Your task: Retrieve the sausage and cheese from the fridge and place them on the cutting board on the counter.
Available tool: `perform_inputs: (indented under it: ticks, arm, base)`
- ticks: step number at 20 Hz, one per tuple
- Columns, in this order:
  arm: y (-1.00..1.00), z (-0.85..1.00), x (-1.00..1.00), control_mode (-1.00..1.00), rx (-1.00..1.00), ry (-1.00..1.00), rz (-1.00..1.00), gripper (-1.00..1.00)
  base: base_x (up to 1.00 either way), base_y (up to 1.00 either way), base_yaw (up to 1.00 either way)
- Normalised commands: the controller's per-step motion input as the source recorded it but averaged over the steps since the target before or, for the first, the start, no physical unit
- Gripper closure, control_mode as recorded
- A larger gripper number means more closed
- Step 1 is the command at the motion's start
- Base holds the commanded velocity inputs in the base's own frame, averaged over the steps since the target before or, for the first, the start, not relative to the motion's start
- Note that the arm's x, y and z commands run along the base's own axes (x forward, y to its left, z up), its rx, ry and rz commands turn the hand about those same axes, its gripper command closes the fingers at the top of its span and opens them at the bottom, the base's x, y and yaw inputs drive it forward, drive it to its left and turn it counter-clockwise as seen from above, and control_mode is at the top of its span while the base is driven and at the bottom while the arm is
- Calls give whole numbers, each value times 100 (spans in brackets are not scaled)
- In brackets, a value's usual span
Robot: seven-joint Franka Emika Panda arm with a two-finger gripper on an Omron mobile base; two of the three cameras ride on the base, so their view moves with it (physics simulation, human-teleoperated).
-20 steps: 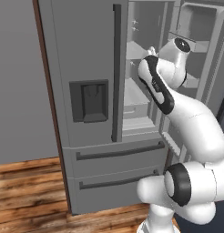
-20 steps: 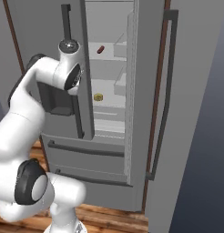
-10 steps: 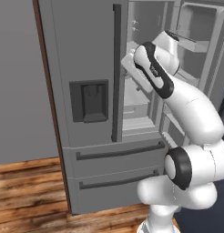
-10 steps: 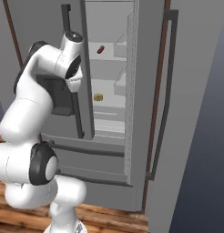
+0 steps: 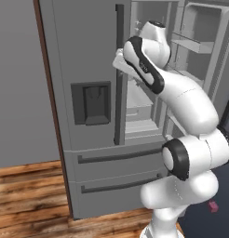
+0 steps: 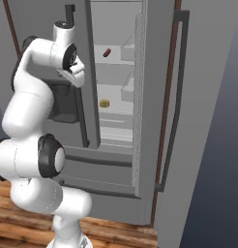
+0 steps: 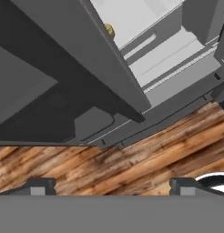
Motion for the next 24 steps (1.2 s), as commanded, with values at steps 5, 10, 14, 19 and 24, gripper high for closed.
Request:
perform_inputs:
  ticks: [5,10,14,19,24]
  arm:
    - [0,-9,7,-100,-13,-28,3,-100]
    - [8,0,47,-100,-5,-19,5,-100]
    - [0,-1,42,-100,-4,-13,8,-100]
    - [0,0,16,-100,-10,-14,17,-100]
    - [0,0,20,-100,-12,-4,13,-100]
  base:
    - [0,0,0]
    - [0,0,0]
    - [0,0,0]
    - [0,0,0]
    - [0,0,0]
